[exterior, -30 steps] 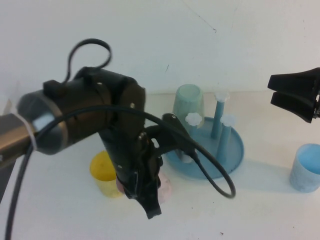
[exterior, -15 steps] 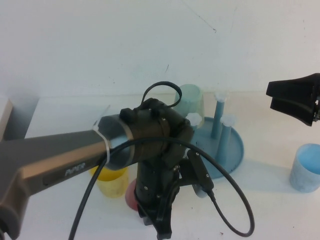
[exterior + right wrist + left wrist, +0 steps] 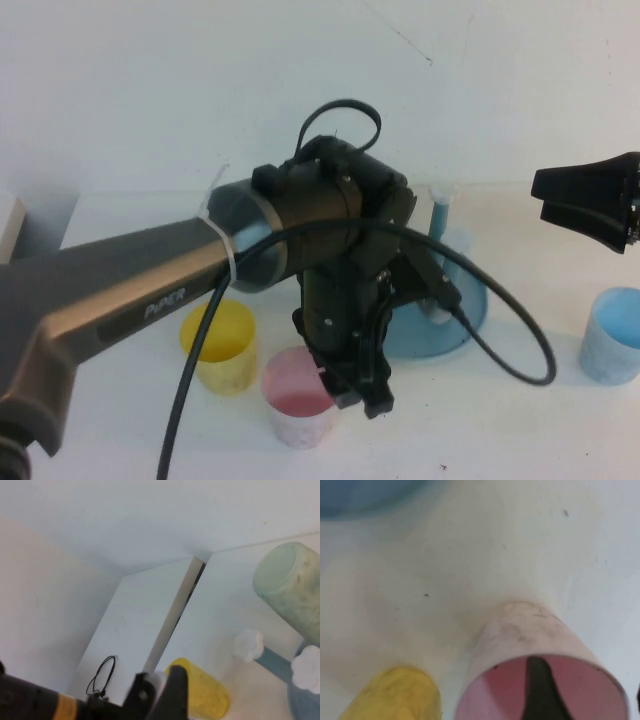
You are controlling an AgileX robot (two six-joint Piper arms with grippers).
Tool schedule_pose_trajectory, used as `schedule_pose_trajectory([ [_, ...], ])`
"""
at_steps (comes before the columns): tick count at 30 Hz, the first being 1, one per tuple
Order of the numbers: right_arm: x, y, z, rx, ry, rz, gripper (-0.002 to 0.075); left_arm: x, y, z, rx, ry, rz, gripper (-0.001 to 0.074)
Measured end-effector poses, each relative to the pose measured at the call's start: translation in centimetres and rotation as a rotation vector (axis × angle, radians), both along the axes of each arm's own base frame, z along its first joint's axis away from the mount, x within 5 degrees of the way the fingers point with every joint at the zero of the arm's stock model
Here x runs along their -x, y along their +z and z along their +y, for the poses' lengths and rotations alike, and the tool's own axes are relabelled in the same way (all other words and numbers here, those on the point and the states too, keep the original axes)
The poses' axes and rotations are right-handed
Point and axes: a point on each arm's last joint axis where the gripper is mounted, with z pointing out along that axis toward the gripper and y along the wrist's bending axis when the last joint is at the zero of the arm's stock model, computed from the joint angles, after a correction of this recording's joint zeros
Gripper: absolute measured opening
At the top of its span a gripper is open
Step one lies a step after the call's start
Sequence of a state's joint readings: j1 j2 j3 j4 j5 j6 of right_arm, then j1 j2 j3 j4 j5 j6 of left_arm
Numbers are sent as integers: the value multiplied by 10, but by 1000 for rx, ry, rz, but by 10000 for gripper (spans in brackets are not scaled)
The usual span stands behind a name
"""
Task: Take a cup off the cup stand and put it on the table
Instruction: Place the cup on the table
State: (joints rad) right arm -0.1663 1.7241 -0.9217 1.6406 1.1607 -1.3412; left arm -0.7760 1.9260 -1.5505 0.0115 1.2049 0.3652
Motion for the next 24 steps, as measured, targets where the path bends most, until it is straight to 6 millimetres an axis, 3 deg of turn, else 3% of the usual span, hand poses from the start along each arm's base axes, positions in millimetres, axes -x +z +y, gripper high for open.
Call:
schedule_pose_trajectory([
  [7, 0, 0, 0, 10, 4, -15, 660, 13, 57, 5, 160, 143, -53, 70],
  [10, 1, -1, 0, 24, 16, -18, 542, 26, 86, 13, 242, 151, -74, 20],
  [15, 4, -2, 1, 57, 44, -19, 210, 53, 118, 37, 351, 181, -128, 4],
  [18, 9, 12, 2, 66, 42, -71, 66, 73, 113, 54, 421, 212, -147, 2],
  [24, 30, 62, 5, 113, 14, -382, 5, 121, 87, 96, 624, 279, -208, 0],
])
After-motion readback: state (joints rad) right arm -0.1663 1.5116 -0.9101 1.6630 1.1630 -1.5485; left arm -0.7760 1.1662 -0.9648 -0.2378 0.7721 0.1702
